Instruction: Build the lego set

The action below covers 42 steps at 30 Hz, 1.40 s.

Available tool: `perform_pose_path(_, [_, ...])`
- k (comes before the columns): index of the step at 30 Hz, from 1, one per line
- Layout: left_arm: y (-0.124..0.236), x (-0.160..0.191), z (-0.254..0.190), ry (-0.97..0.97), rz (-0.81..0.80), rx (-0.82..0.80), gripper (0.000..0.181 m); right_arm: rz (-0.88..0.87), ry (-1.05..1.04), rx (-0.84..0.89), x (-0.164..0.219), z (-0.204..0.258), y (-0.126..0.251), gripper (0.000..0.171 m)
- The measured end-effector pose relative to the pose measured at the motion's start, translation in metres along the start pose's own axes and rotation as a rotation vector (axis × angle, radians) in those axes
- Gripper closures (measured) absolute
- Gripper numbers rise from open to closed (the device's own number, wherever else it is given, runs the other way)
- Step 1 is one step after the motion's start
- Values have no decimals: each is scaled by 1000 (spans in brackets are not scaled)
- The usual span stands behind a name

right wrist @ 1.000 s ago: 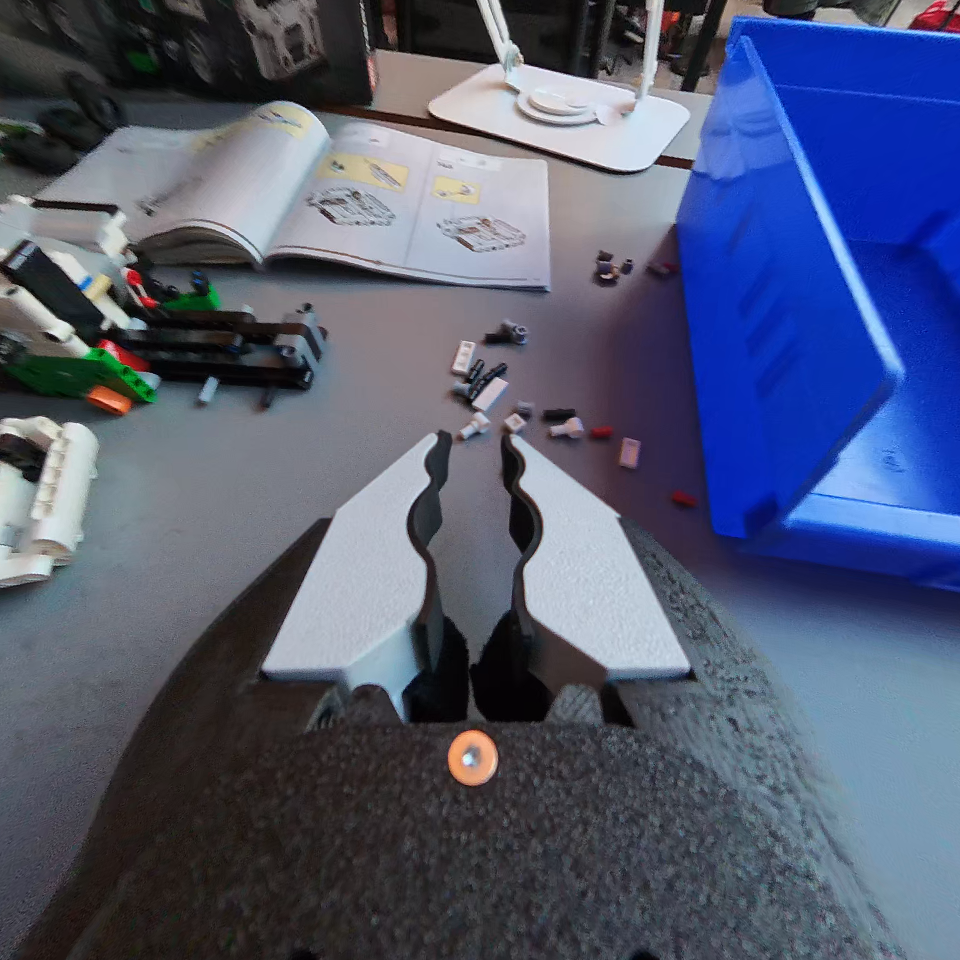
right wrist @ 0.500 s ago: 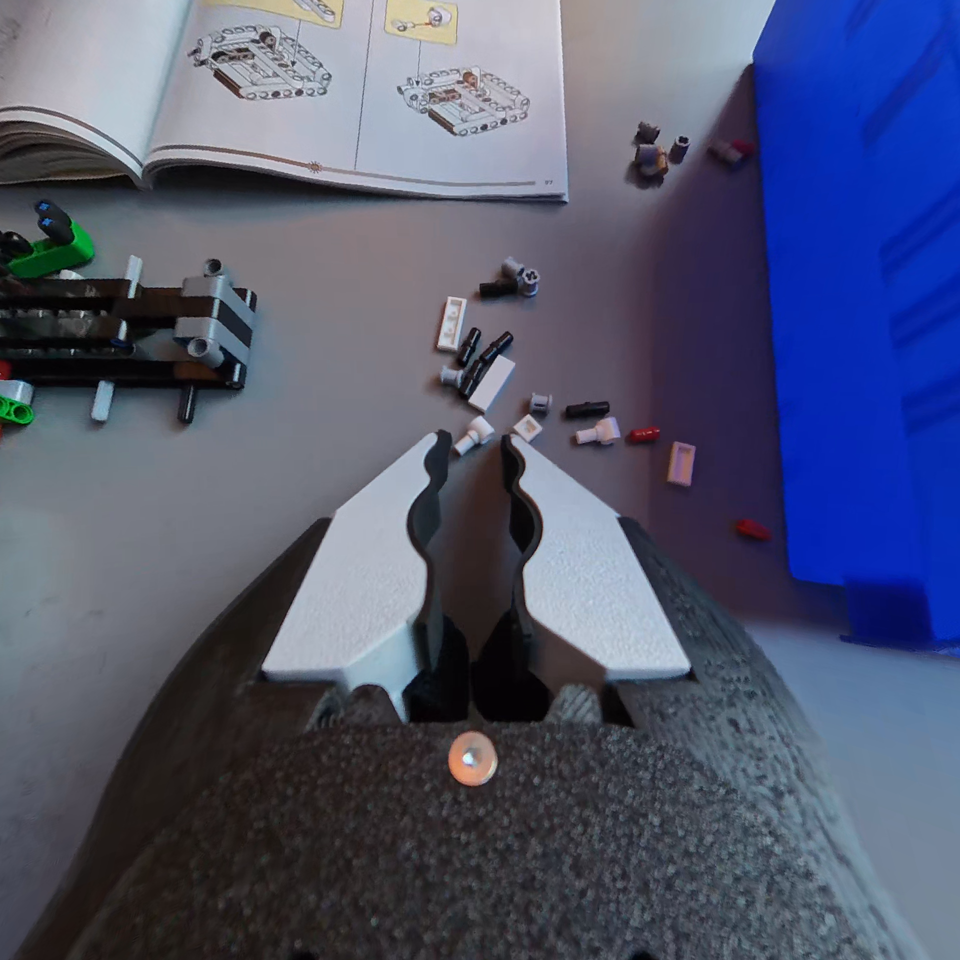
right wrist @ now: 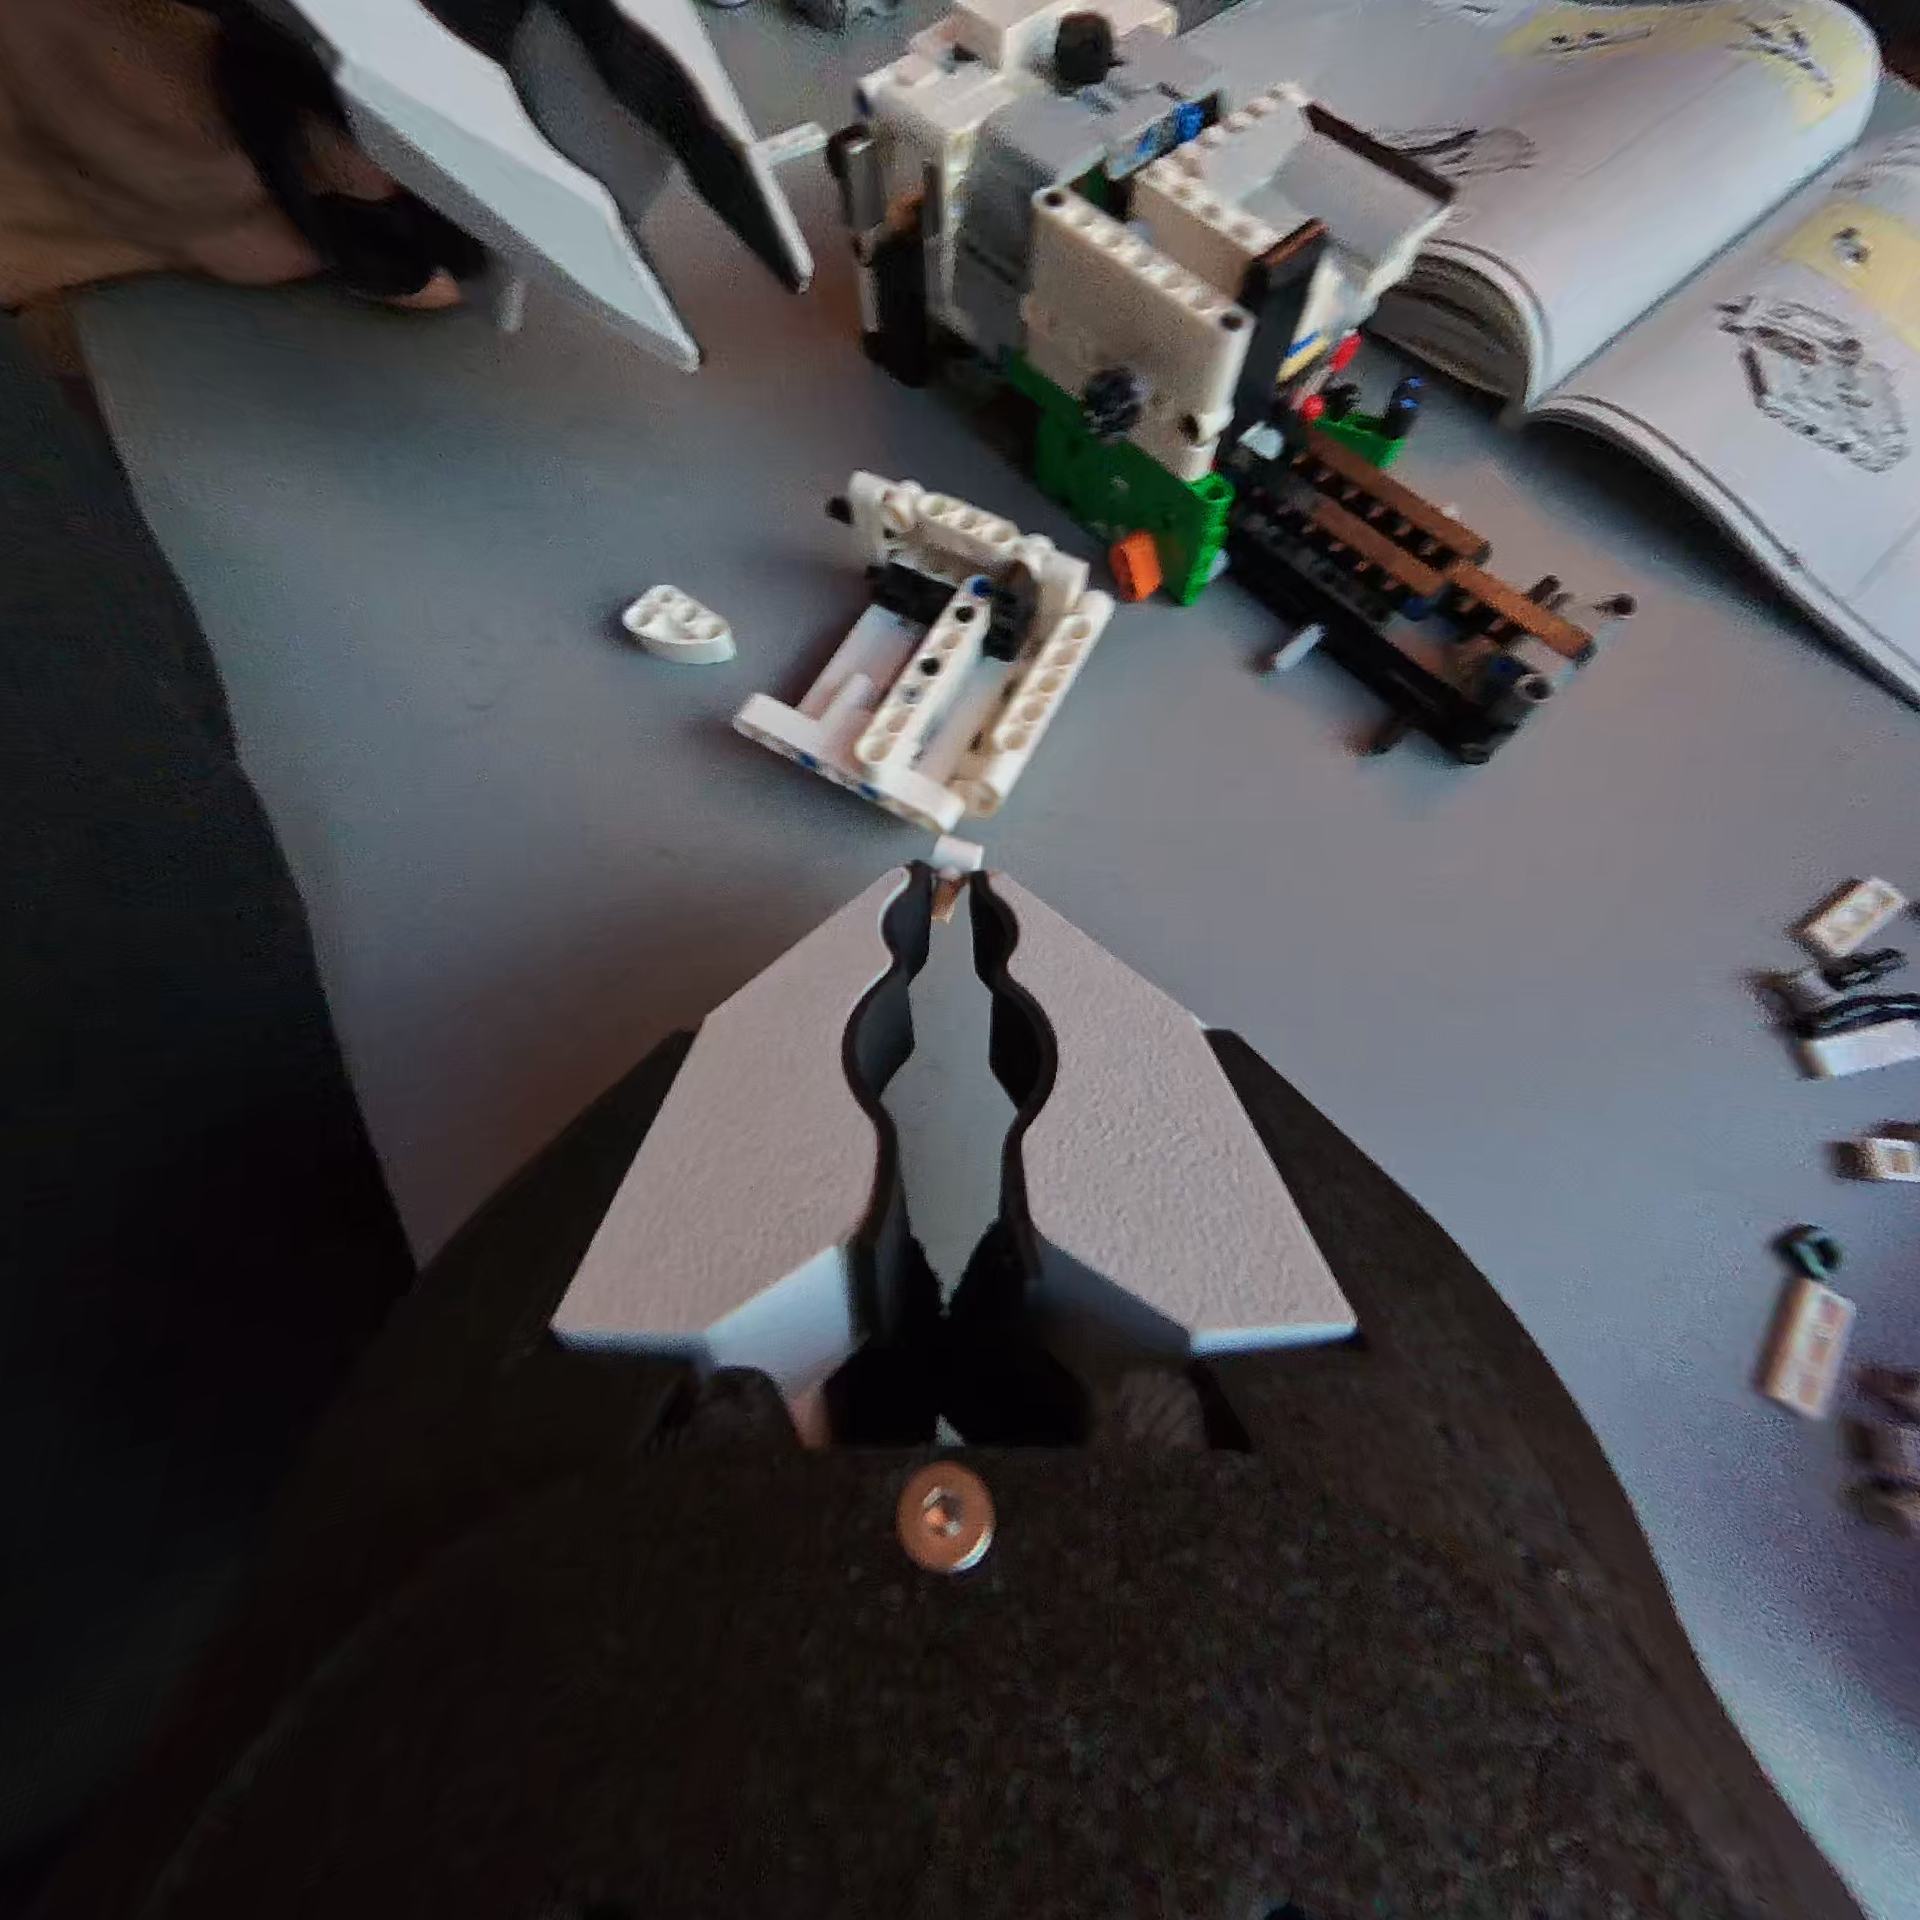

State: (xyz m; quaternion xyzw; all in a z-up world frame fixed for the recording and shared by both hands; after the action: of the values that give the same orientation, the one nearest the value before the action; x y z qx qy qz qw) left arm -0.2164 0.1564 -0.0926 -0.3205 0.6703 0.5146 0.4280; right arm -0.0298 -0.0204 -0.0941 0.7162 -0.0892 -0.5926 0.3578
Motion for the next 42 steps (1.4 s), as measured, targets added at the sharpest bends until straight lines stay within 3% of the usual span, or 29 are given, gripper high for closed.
perform_pose_path(4, [0,1,-3,-22,7,34,153,50,-36,-91,4,21,-13,165])
perform_pose_path(9, [0,1,-6,-46,3,30,153,96,14,-56,7,29,-24,164])
perform_pose_path(17, [1,1,-7,-62,-7,9,153,33,-24,-52,1,24,-17,158])
perform_pose_path(19, [1,1,-6,-54,-3,14,153,-42,-44,26,-4,7,-3,158])
perform_pose_path(25, [0,1,-4,-34,5,26,153,-24,-300,673,23,-99,35,158])
perform_pose_path(29, [0,1,-3,-26,5,24,153,-22,-451,681,41,-132,30,151])
perform_pose_path(36, [-4,2,2,25,40,39,153,115,-373,740,47,-149,23,152])
perform_pose_path(42, [-7,2,4,51,67,42,153,124,-420,655,51,-155,18,152])
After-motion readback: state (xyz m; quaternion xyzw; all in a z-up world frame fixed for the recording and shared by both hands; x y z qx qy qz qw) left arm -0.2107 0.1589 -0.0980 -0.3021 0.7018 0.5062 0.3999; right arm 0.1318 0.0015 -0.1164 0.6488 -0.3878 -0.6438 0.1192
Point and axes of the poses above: each gripper's, where its closed fingertips meet, y back along the fingers, x out of its underside, z = x × y across the jaws, the point moved 9 cm from there along y, back along the fingers, and after that the axes turned 2 degrees about y, right-handed, at the moved point
